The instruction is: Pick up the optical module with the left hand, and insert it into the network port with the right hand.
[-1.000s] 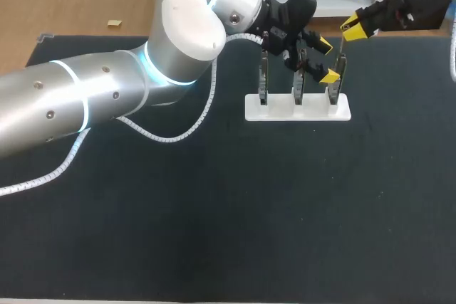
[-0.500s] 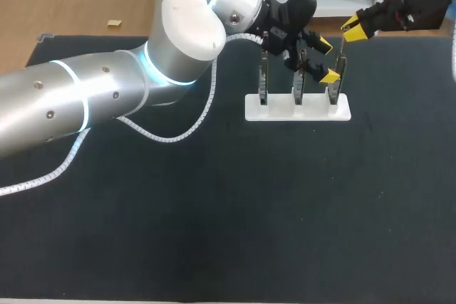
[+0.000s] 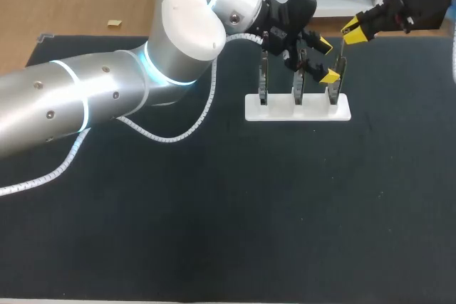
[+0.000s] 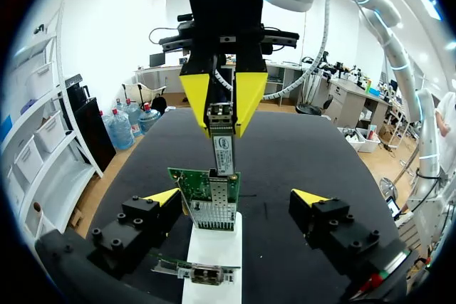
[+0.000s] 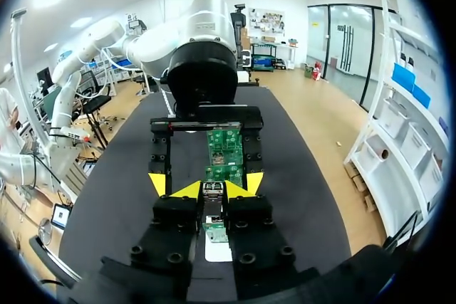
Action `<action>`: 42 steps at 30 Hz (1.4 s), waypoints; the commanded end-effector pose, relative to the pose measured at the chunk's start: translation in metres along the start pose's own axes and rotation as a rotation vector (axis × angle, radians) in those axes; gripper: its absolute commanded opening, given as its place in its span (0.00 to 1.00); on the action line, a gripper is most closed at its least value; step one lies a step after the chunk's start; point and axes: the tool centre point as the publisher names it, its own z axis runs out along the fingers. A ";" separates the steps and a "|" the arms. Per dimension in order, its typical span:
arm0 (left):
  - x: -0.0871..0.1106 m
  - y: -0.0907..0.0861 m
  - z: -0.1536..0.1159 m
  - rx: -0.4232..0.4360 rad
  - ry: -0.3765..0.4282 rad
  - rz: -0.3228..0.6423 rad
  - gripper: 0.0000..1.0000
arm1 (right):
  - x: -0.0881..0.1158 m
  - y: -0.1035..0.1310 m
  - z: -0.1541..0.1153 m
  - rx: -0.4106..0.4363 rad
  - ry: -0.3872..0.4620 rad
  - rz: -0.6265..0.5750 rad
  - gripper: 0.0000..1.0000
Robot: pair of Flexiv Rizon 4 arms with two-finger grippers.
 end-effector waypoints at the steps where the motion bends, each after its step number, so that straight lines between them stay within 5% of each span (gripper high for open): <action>1: -0.001 0.001 0.000 0.001 0.005 -0.002 1.00 | 0.000 0.002 -0.001 0.008 -0.004 -0.002 0.00; 42: -0.001 0.001 0.000 0.001 0.005 -0.002 1.00 | 0.001 -0.001 0.000 0.023 -0.014 -0.009 0.00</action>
